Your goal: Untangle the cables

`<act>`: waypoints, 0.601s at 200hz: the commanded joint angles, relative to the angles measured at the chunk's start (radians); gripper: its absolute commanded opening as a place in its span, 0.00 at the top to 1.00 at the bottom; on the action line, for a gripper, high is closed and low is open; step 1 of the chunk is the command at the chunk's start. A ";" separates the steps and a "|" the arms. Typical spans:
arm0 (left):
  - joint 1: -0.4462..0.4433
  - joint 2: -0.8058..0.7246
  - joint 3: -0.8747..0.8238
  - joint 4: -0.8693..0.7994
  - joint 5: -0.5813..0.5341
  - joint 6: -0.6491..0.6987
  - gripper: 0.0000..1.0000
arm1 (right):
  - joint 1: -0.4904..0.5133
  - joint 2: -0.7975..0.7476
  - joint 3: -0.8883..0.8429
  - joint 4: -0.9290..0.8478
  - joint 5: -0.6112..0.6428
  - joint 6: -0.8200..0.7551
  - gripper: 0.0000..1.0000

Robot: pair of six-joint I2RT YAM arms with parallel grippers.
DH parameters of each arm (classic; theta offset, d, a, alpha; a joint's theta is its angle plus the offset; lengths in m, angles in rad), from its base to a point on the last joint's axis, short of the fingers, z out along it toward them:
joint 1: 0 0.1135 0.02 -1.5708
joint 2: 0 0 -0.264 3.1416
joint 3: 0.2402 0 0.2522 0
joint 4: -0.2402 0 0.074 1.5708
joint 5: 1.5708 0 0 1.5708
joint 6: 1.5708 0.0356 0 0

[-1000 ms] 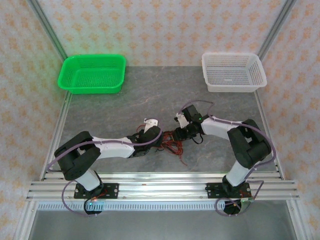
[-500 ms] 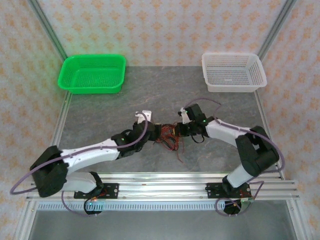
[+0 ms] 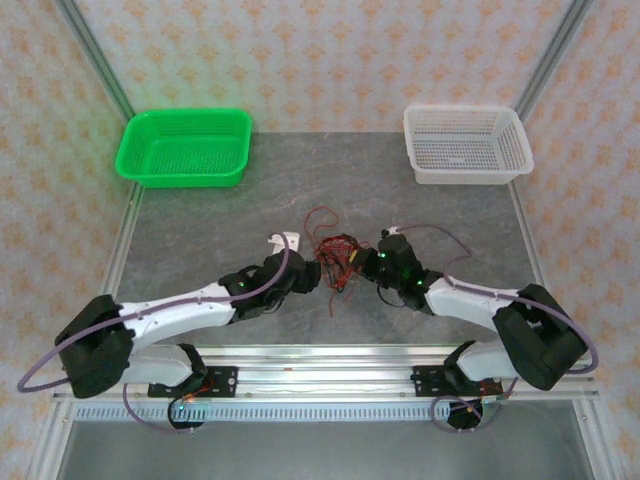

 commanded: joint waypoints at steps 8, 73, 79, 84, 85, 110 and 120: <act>-0.003 0.104 0.027 0.060 0.049 -0.025 0.27 | 0.031 -0.017 -0.032 0.147 0.131 0.147 1.00; -0.003 0.277 0.093 0.151 0.090 -0.008 0.27 | 0.037 0.022 -0.053 0.156 0.131 0.166 1.00; -0.003 0.289 0.101 0.157 0.097 -0.006 0.27 | 0.038 0.024 -0.056 0.154 0.129 0.166 1.00; -0.003 0.299 0.109 0.162 0.103 -0.006 0.27 | 0.037 0.025 -0.057 0.148 0.132 0.166 1.00; -0.003 0.300 0.110 0.162 0.103 -0.006 0.27 | 0.038 0.025 -0.057 0.146 0.133 0.166 1.00; -0.003 0.341 0.139 0.174 0.111 -0.006 0.27 | 0.039 0.033 -0.057 0.091 0.153 0.159 1.00; -0.003 0.357 0.151 0.174 0.112 -0.006 0.27 | 0.039 0.039 -0.054 0.060 0.165 0.150 1.00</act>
